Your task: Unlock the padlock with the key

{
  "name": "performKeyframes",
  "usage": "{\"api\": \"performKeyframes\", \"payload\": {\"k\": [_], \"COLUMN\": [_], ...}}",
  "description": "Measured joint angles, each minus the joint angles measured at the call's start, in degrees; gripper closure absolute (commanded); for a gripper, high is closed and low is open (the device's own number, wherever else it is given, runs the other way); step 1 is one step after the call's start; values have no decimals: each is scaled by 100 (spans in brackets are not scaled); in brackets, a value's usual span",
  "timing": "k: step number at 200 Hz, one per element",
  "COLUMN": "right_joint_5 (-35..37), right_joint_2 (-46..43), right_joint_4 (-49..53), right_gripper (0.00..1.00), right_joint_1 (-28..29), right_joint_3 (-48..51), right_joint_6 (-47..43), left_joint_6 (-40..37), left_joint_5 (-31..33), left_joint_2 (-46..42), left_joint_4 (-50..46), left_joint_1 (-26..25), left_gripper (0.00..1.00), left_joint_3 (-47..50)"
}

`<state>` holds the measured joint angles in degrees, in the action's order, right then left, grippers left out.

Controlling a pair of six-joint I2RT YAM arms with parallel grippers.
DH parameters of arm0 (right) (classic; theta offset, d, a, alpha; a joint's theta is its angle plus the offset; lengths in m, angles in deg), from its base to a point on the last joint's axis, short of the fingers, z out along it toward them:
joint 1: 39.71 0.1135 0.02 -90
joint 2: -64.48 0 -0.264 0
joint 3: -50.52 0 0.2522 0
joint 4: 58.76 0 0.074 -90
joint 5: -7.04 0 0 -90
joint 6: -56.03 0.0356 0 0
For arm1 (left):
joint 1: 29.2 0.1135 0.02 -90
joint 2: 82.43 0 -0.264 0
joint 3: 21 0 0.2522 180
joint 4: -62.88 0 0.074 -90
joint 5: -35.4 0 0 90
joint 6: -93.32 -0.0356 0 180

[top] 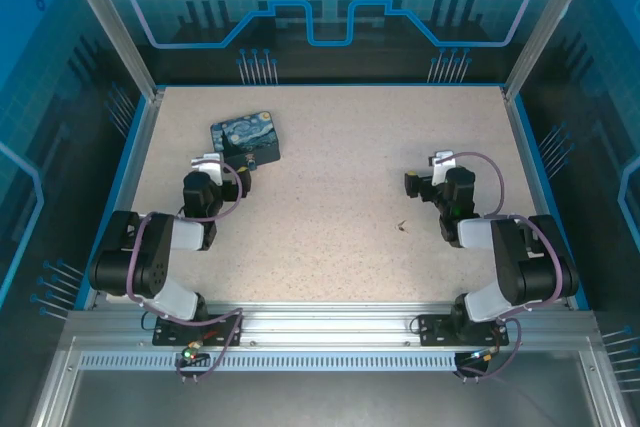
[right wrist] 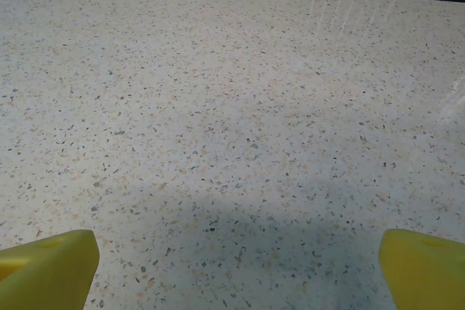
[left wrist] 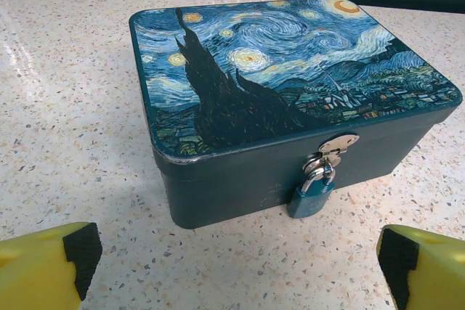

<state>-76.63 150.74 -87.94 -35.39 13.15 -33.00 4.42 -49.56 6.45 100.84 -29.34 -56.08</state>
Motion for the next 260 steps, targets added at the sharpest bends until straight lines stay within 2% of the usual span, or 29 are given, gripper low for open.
{"api": "performKeyframes", "payload": {"k": [164, 188, 212, 236, 260], "right_joint_5": [-46, 168, 310, 28, -286], "right_joint_2": [-50, -662, -1130, -1075, -940], "right_joint_4": [70, 1154, 2726, 3792, 4424], "right_gripper": [0, 0, 0, 0, 0], "right_joint_1": [-33, 2, -37, -337, -376], "right_joint_3": [-2, -271, -1353, -2345, -2551], "right_joint_6": [2, 133, 953, 1867, 2315], "left_joint_6": [0, 4, 103, 468, 872], "left_joint_5": [0, 74, 299, 483, 518], "left_joint_2": [-7, -398, -1189, -1473, -1200], "left_joint_4": [-81, -446, -1307, -2391, -3582], "left_joint_1": [0, -2, -2, 4, 68], "left_gripper": [1, 1, 1, 1, 1], "left_joint_3": [-7, -9, -304, -1198, -2409]}}
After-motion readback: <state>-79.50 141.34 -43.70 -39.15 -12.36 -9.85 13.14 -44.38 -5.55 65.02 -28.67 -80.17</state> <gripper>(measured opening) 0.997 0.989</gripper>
